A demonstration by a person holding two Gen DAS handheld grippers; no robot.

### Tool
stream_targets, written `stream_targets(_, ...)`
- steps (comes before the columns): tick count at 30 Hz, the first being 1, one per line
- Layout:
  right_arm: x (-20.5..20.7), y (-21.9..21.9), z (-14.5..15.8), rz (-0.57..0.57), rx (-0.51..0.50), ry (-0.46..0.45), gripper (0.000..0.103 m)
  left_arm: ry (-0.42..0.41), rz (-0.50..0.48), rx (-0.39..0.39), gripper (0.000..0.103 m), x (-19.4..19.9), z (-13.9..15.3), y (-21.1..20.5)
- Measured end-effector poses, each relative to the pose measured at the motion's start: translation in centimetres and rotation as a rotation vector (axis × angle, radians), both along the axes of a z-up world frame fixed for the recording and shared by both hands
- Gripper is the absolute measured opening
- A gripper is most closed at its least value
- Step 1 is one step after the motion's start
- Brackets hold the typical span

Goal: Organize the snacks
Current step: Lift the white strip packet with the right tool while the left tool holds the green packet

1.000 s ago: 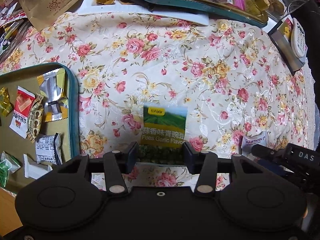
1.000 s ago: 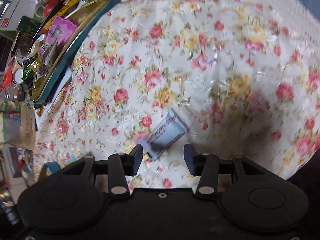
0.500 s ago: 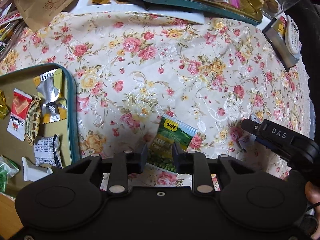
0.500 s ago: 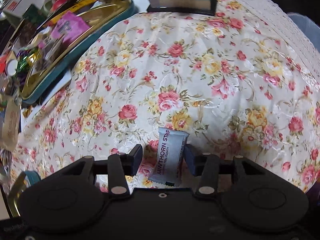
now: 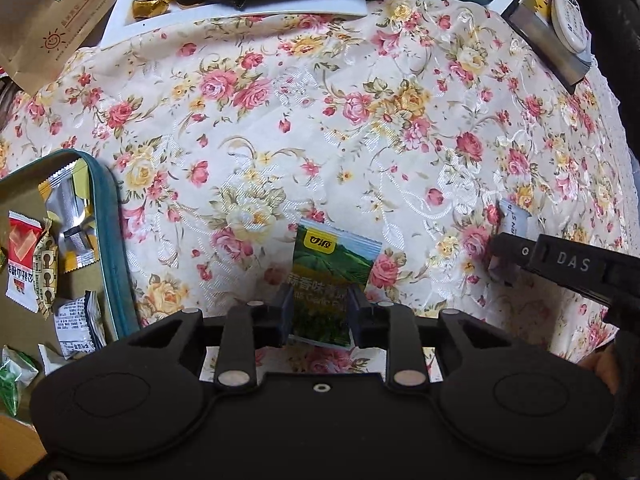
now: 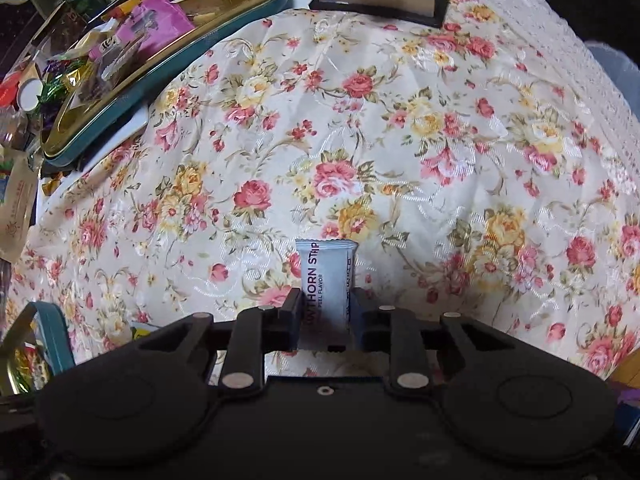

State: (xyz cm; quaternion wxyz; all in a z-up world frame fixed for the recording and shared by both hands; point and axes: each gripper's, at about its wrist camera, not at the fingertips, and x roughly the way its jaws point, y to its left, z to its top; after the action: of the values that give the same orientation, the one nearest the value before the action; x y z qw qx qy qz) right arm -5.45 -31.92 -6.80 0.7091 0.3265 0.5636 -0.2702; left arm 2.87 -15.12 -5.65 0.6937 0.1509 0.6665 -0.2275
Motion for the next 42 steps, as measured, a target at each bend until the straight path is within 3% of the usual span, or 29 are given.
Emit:
stream_targets(5,-0.3,-0.6,0.2,-0.031,0.008,-0.007,0.026,-0.043,-0.020,0.048,0.037,-0.2,-0.5,-0.4)
stream_targets(15,-0.4,-0.8,0.1,-0.034,0.027,0.003,0.027,-0.027,-0.043,0.025,0.057,-0.8,-2.3,-1.6)
stream_targets(20,-0.5,-1.2,0.0,-0.056,0.046,0.000,0.029,-0.080,-0.107,0.062,0.054,-2.2,-2.5,-2.9)
stream_targets(25,-0.7,-1.3,0.2,-0.056,0.040,-0.002,0.026,-0.053,-0.060,0.039,0.049,-1.8,-2.3,-2.9)
stream_targets(29,-0.6,-1.0,1.1,-0.046,0.002,-0.015,0.025,-0.029,-0.014,-0.004,0.049,-0.8,-1.2,-1.8)
stream_targets(42,0.8,1.3,3.9,-0.016,0.011,-0.088,0.019,-0.085,0.098,-0.140,0.049,1.5,5.0,3.8)
